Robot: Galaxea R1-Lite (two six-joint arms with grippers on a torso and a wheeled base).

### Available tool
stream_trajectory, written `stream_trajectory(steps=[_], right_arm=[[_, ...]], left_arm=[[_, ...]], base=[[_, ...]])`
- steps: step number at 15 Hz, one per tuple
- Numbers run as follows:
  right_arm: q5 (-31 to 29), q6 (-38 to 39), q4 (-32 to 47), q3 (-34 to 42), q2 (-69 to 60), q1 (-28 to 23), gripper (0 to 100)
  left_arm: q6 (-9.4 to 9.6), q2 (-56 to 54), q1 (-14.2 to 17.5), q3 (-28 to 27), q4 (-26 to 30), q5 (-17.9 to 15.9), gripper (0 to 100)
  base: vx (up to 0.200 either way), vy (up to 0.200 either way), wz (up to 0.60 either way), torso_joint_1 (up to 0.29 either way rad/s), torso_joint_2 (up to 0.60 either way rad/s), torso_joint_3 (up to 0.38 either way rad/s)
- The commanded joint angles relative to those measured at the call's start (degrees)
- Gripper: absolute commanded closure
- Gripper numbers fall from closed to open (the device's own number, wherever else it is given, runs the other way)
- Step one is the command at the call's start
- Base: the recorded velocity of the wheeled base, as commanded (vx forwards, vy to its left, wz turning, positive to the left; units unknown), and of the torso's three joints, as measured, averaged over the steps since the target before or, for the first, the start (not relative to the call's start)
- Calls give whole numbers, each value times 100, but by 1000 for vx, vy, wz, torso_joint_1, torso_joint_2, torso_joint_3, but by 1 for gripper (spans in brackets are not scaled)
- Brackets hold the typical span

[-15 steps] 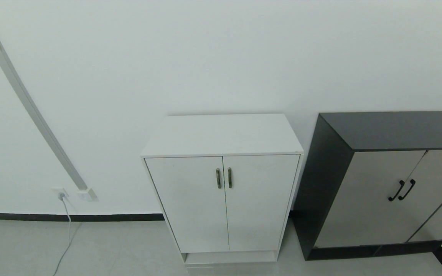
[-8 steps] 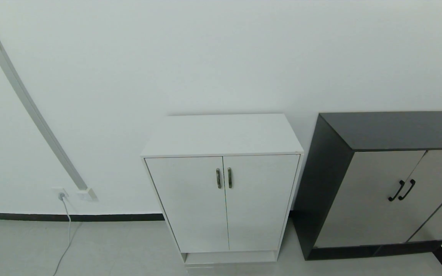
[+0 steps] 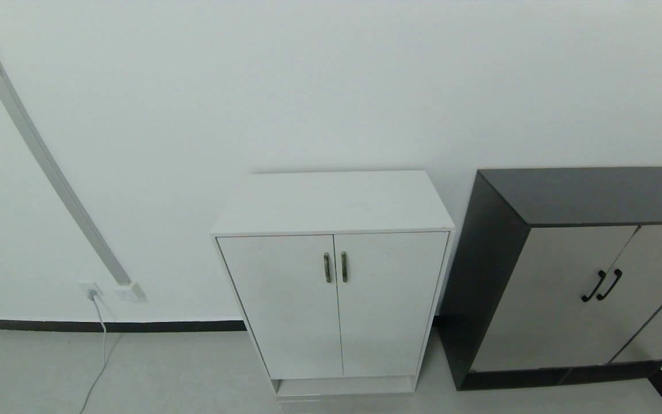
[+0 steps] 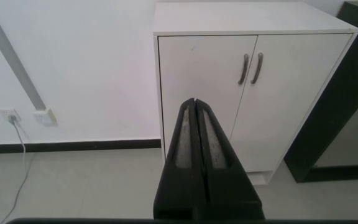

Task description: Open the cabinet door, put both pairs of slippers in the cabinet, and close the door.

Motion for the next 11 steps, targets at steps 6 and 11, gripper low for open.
stream_trajectory(steps=[6,11], right_arm=[[5,-14,0,0,10,1,100],[5,-22,0,0,10,1,100]], left_arm=[[0,-1,0,1,0,2,100],[0,-1,0,1,0,2,100]], base=[[0,0,0,0,0,0],[0,0,0,0,0,0]])
